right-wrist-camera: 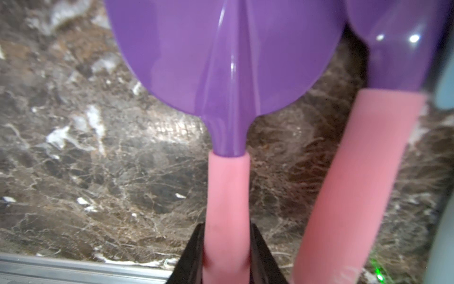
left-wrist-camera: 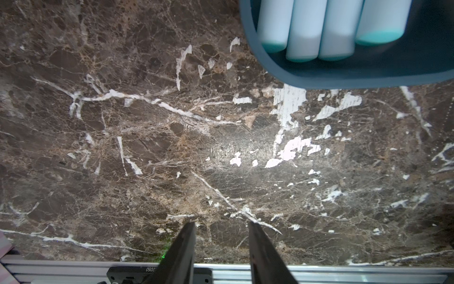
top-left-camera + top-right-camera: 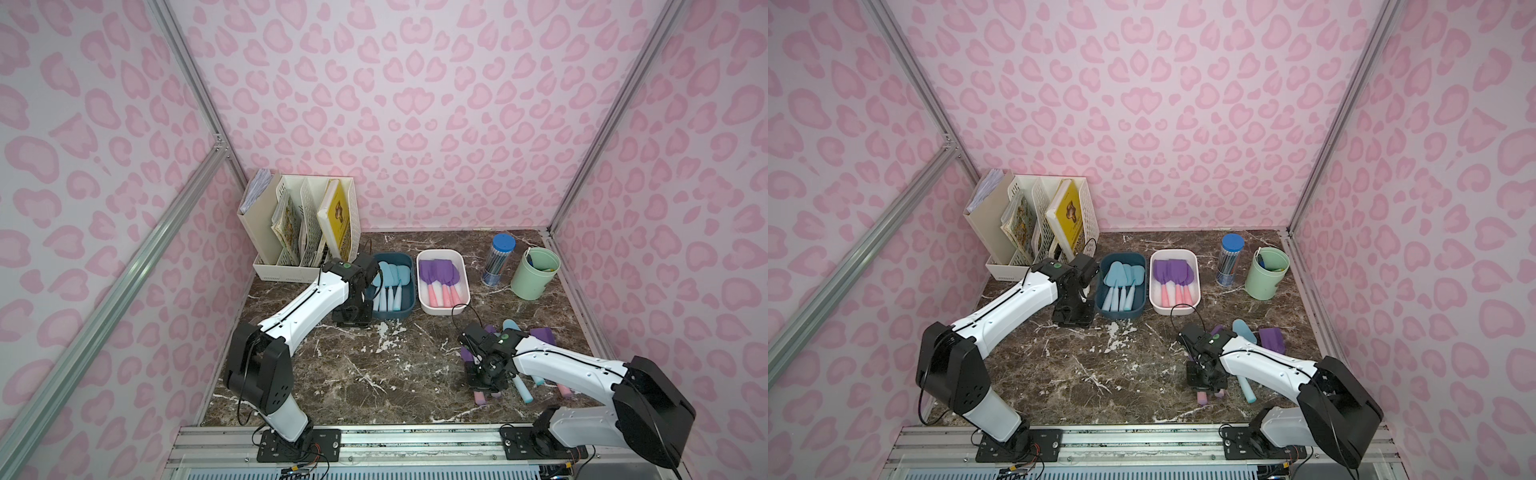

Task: Sort the small shovels by color and place them into the storage box
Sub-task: Pick up the shovel from the center of the board, then place the shovel in the storage box.

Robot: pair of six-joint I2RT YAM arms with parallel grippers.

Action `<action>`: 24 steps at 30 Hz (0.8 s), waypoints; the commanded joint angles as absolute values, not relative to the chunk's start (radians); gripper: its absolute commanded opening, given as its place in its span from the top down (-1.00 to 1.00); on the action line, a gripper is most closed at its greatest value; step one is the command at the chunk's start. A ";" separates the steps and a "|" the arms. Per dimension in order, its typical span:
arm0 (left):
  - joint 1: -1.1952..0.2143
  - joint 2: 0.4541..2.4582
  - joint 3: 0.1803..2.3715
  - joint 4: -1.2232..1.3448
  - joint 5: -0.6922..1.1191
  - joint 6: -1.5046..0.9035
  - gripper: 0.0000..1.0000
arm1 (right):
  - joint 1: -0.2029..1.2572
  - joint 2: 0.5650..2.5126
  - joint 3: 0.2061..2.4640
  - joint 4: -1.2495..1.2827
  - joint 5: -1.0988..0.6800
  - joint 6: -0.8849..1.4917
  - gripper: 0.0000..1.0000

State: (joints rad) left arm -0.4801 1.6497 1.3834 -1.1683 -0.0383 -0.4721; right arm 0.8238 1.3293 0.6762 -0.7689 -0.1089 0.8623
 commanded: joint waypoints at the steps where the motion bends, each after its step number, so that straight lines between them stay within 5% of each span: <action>1: -0.479 1.645 1.384 -1.187 -0.040 -0.471 0.18 | 0.835 1.347 0.700 -0.747 -0.116 0.851 0.55; 14: -0.476 1.625 1.387 -1.211 -0.054 -0.466 0.19 | 0.888 1.410 0.999 -0.879 -0.047 0.807 0.56; 24: -0.477 1.598 1.384 -1.216 -0.052 -0.474 0.18 | 0.719 1.631 1.400 -0.950 0.092 0.638 0.56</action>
State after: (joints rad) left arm -0.4770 1.6085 1.3838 -1.1976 -0.0437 -0.4717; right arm 0.7593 1.5814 1.3235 -0.9310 0.0227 0.7155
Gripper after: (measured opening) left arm 0.409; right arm 0.290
